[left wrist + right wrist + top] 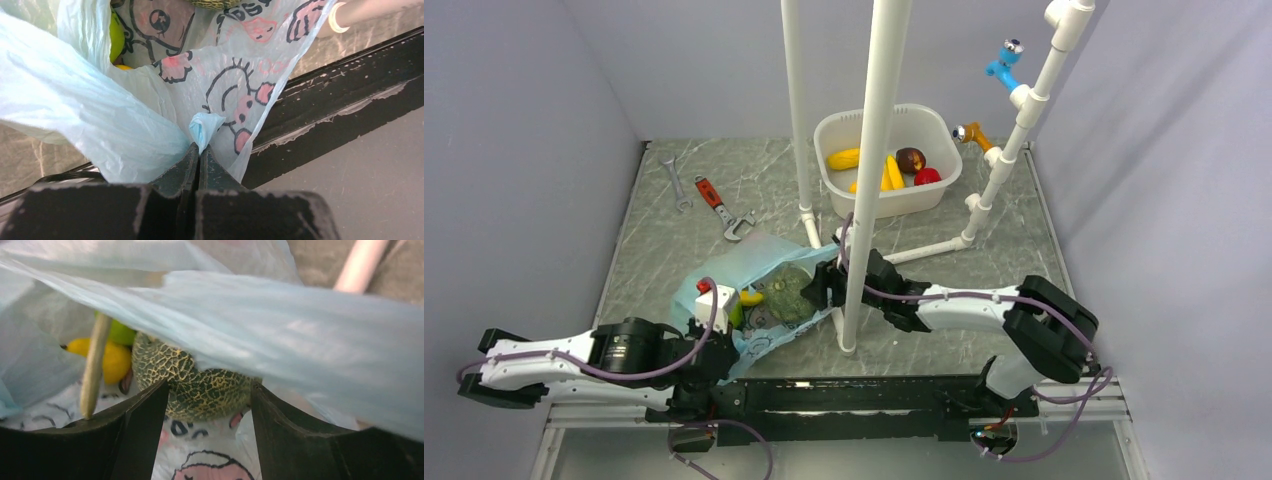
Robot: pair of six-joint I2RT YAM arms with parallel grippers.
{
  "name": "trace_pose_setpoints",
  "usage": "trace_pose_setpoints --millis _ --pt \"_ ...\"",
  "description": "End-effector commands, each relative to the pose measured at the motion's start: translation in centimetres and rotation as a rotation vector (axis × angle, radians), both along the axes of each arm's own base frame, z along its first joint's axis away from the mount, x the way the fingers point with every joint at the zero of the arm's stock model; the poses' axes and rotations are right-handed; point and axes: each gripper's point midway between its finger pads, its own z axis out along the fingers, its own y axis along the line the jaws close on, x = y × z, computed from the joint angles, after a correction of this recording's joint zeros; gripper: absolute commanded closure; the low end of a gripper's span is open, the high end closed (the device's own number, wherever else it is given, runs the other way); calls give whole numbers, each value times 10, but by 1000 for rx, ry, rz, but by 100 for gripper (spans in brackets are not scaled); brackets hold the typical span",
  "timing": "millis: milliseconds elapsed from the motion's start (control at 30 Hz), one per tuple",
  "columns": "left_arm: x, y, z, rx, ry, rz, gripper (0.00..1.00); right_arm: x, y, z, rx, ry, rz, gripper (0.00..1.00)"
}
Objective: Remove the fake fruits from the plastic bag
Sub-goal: Adjust the fake fruit in the plastic bag, then take out the fake fruit from the plastic bag.
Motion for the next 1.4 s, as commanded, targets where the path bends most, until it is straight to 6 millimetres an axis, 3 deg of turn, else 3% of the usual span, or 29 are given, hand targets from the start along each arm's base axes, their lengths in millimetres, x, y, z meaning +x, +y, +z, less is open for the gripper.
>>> trace_pose_setpoints --millis 0,133,400,500,667,867,1200,1367 --pt "3 4 6 25 -9 38 100 -21 -35 -28 -166 25 22 34" --pt "6 7 11 21 -21 52 100 -37 -29 -5 -102 16 115 28" --pt "5 -1 9 -16 -20 26 100 -43 -15 47 44 -26 164 19" --pt "4 -3 8 -1 -21 15 100 -37 -9 60 73 -21 143 19" --pt "3 -5 5 45 -23 1 100 -14 -16 63 59 4 -14 21" --pt "2 -7 2 80 -17 -8 100 -4 -10 82 107 -30 -20 29" --pt "5 -5 6 35 -24 26 100 -9 8 80 84 -25 74 63" --pt "9 -33 12 -98 -68 -5 100 -18 16 81 79 -11 148 85"
